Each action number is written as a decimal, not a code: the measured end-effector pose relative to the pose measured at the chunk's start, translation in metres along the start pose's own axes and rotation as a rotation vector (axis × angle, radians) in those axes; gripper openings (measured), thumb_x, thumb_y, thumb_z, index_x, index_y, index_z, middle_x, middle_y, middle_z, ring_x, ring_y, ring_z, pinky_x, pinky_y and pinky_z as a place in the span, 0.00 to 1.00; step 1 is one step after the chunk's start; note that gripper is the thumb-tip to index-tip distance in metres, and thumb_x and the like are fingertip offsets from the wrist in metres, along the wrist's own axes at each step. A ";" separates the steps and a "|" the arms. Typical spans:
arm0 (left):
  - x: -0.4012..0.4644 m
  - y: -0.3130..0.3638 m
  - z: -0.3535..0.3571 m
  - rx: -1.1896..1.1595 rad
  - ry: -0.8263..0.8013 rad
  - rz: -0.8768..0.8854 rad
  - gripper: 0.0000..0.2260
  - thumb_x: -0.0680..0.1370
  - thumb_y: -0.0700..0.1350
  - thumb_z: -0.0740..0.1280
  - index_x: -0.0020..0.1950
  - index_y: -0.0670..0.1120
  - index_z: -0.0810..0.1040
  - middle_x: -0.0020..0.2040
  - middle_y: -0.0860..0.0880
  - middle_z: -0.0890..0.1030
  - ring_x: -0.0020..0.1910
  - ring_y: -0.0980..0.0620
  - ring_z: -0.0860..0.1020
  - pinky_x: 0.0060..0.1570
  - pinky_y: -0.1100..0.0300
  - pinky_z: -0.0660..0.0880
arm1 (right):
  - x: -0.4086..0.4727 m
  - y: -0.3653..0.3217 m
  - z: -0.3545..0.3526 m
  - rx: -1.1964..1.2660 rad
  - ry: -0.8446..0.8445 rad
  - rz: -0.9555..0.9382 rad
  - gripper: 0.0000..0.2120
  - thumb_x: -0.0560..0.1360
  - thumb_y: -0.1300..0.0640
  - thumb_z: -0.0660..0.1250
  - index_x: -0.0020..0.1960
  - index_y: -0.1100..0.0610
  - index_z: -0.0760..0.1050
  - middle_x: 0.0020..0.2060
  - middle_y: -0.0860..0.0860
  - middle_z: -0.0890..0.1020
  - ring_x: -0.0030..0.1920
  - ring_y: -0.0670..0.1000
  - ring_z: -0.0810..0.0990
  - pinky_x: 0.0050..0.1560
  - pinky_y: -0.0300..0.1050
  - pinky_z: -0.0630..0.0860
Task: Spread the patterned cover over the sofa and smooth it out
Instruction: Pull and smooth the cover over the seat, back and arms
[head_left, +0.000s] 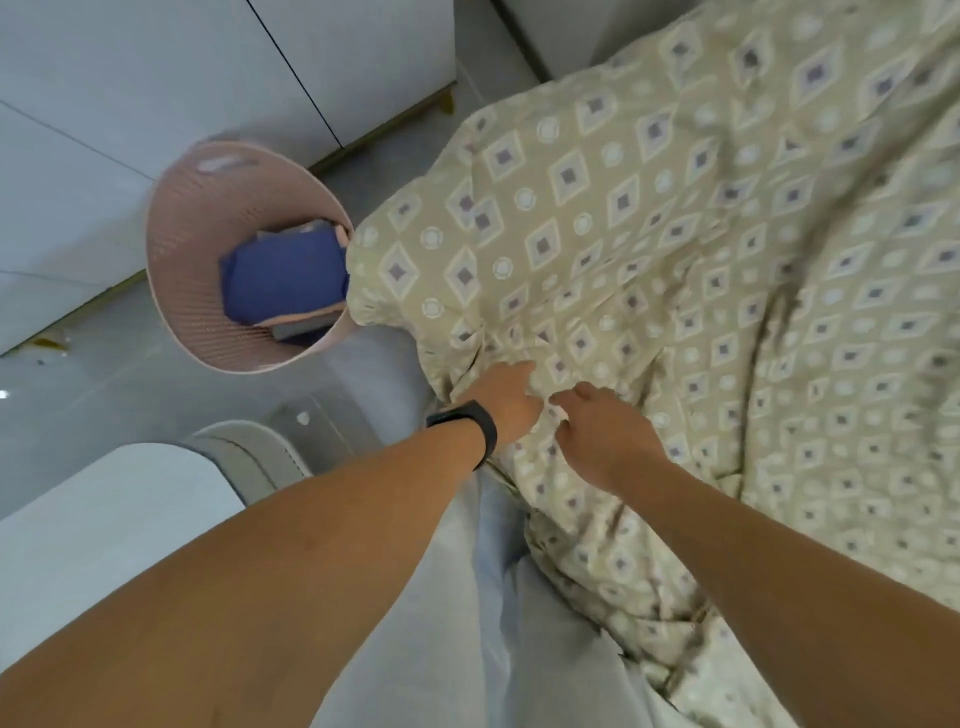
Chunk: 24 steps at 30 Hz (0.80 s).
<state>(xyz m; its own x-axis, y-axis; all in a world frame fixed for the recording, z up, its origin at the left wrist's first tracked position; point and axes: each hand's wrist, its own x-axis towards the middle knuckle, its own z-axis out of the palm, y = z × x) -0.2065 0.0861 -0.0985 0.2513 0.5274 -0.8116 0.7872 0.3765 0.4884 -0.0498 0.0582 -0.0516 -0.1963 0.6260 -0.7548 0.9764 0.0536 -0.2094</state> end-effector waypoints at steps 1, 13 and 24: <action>0.013 -0.004 0.005 -0.005 0.017 0.010 0.29 0.84 0.49 0.62 0.84 0.52 0.57 0.82 0.46 0.61 0.75 0.45 0.70 0.63 0.58 0.70 | 0.017 0.004 0.002 -0.047 -0.005 -0.008 0.22 0.83 0.54 0.58 0.76 0.51 0.68 0.71 0.51 0.72 0.67 0.55 0.73 0.62 0.52 0.74; 0.092 -0.073 0.028 0.287 0.059 -0.108 0.38 0.81 0.53 0.59 0.83 0.59 0.39 0.85 0.50 0.51 0.80 0.40 0.61 0.69 0.45 0.70 | 0.147 0.064 0.024 -0.132 -0.282 0.077 0.39 0.84 0.49 0.59 0.83 0.43 0.36 0.80 0.42 0.30 0.83 0.51 0.40 0.77 0.59 0.61; 0.113 -0.040 0.034 -0.075 0.218 -0.182 0.31 0.84 0.50 0.59 0.84 0.53 0.49 0.81 0.48 0.63 0.77 0.41 0.65 0.69 0.50 0.67 | 0.188 0.086 0.016 -0.307 -0.036 -0.040 0.33 0.85 0.41 0.48 0.83 0.45 0.35 0.84 0.47 0.40 0.83 0.56 0.37 0.82 0.59 0.45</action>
<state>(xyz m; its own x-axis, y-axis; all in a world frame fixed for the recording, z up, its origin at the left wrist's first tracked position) -0.1906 0.1051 -0.2209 -0.0236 0.5943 -0.8039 0.7623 0.5310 0.3701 -0.0039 0.1678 -0.2213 -0.2327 0.5912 -0.7722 0.9485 0.3135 -0.0458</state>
